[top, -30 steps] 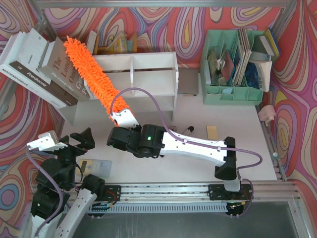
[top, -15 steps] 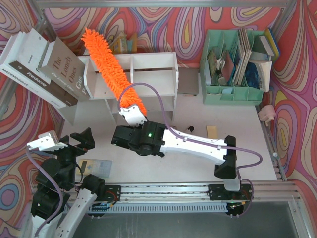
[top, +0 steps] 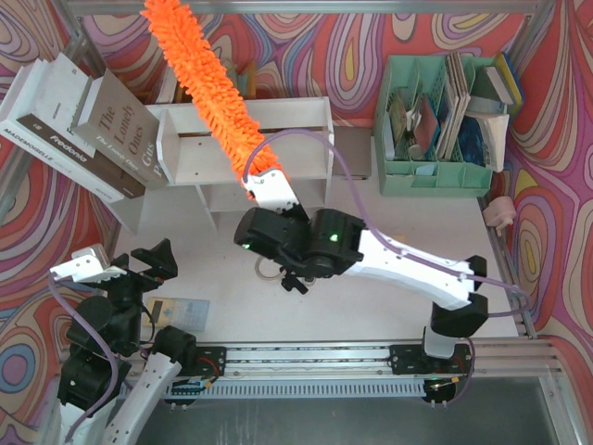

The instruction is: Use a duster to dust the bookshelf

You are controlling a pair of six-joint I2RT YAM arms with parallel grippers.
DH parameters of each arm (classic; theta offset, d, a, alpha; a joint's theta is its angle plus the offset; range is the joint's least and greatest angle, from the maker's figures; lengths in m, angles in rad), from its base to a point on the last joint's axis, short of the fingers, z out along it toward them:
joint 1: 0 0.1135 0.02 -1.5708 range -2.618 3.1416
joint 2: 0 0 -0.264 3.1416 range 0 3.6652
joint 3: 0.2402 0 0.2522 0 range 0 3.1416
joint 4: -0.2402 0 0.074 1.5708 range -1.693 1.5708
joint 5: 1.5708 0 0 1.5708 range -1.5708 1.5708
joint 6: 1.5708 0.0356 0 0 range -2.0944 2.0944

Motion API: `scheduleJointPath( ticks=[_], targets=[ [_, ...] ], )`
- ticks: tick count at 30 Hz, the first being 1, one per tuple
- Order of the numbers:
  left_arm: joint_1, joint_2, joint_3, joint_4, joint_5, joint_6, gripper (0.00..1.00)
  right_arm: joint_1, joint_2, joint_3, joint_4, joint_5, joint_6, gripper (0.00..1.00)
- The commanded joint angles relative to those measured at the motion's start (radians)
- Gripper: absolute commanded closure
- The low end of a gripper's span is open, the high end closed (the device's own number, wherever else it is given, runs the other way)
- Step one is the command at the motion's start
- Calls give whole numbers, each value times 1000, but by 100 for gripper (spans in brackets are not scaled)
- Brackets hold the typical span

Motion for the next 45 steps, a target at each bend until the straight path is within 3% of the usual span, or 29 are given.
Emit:
scheduleJointPath(
  ticks=[1,9,26,38,45],
  targets=[
    [7,-5,-9,19,10,-8,2,-45,-85,9,86,-24,-217,100],
    [8,-1,-11,20,10,-8,2,-90,-88,20,-100,-29,-296,100],
    [11,12,-11,21,17,-6,2,-248,-203,-220,-36,-125,-353,100],
    [24,26,-11,26,34,-6,2,-364,-219,-190,-67,-87,-322,100],
    [34,28,-12,28,42,-8,2,-357,-221,-139,-13,-214,-390,100]
  ],
)
